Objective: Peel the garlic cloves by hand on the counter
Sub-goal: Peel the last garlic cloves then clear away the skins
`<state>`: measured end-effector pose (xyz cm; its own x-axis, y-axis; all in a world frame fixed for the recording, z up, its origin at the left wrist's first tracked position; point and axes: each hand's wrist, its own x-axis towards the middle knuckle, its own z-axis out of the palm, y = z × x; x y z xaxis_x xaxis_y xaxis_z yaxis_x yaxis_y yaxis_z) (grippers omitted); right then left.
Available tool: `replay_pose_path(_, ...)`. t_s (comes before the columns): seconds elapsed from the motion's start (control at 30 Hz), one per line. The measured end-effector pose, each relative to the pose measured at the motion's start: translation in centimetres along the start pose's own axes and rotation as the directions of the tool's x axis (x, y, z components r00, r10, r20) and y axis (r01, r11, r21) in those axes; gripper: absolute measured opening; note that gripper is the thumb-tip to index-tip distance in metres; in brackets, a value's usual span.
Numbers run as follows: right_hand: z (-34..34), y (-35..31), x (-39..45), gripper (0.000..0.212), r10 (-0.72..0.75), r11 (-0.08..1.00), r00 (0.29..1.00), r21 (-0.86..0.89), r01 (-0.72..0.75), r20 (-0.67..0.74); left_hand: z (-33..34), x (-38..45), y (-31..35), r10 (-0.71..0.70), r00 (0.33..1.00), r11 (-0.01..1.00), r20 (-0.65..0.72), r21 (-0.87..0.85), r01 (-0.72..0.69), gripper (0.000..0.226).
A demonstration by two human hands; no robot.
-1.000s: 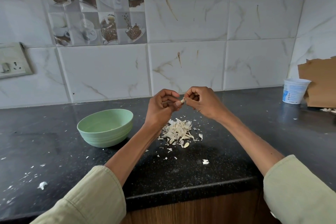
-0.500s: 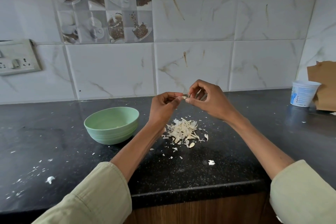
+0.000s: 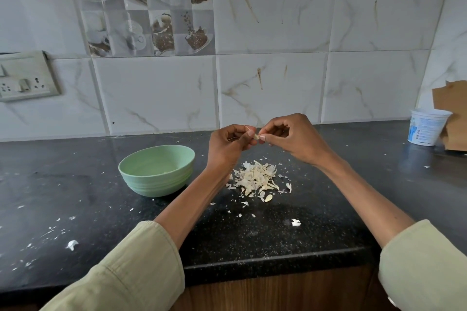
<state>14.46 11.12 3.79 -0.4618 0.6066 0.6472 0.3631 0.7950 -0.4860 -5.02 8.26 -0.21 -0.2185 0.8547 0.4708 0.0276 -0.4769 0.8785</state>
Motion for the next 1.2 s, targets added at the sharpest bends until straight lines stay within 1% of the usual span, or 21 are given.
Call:
replay_pose_path(0.13, 0.14, -0.13, -0.1, 0.002, -0.005, 1.0, 1.0, 0.025, 0.005, -0.008, 0.04, -0.14, 0.11, -0.005, 1.0, 0.999, 0.005, -0.037, 0.005, 0.018)
replay_pose_path(0.3, 0.55, -0.3, -0.2, 0.008, -0.005, 1.0, 1.0, 0.017, 0.005, -0.027, 0.19, -0.27, 0.14, 0.0, 1.0, 1.0, -0.026, -0.026, -0.001, 0.021)
replay_pose_path(0.47, 0.72, -0.18, -0.1, 0.01, -0.006, 1.0, 1.0, -0.018, 0.005, -0.026, 0.31, -0.4, 0.09, -0.01, 1.0, 0.999, -0.004, -0.036, 0.01, 0.021)
replay_pose_path(0.57, 0.76, 0.02, -0.12, 0.01, 0.007, 0.999, 1.0, -0.044, -0.008, -0.024, 0.37, -0.45, 0.1, -0.022, 0.999, 0.999, 0.033, -0.04, 0.023, 0.02)
replay_pose_path(0.93, 0.74, 0.46, -0.08, 0.011, 0.004, 0.996, 0.998, -0.084, -0.009, -0.064, 0.61, -0.56, 0.46, 0.027, 0.992, 0.999, 0.12, 0.018, -0.03, 0.014)
replay_pose_path(1.2, 0.66, 0.66, 0.11, 0.008, -0.003, 0.996, 0.994, -0.086, -0.006, -0.107, 0.55, -0.55, 0.46, 0.014, 0.993, 0.996, 0.12, 0.088, -0.025, 0.014)
